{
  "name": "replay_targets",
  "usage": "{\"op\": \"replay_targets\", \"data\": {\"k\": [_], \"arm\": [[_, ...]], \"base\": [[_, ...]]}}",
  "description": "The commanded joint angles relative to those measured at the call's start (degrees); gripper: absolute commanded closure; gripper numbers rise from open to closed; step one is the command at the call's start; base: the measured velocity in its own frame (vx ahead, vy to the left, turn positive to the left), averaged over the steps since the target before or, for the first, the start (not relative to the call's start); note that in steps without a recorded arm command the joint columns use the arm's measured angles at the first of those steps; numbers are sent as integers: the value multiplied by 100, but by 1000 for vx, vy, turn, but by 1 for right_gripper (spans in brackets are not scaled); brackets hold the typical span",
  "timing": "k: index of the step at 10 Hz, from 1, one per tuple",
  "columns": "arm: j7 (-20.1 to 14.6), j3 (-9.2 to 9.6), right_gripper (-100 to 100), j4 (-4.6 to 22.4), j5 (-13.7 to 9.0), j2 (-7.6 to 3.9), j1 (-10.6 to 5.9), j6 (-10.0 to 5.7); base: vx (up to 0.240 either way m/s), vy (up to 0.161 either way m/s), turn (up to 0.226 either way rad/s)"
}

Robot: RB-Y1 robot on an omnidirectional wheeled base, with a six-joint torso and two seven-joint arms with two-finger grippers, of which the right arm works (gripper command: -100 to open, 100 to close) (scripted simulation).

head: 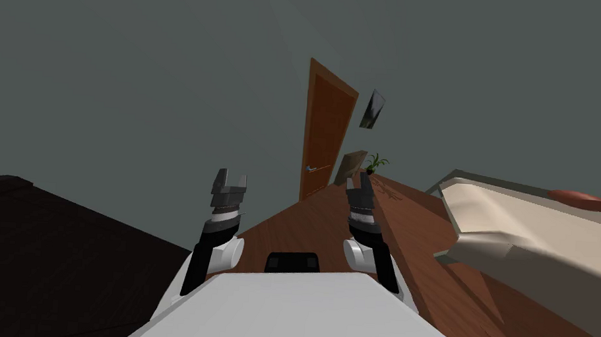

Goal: Pull the door open

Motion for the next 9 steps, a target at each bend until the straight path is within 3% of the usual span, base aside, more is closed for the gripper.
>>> {"op": "replay_targets", "data": {"k": [1, 5, 9], "arm": [[-35, -5, -100, 196, -6, -32, -69, -53], [-120, -18, -100, 665, -21, -103, -235, -181], [-242, -37, -100, 1341, -42, -198, -475, -366]], "base": [[77, -111, 106], [59, -17, 62], [75, -50, 90]]}}
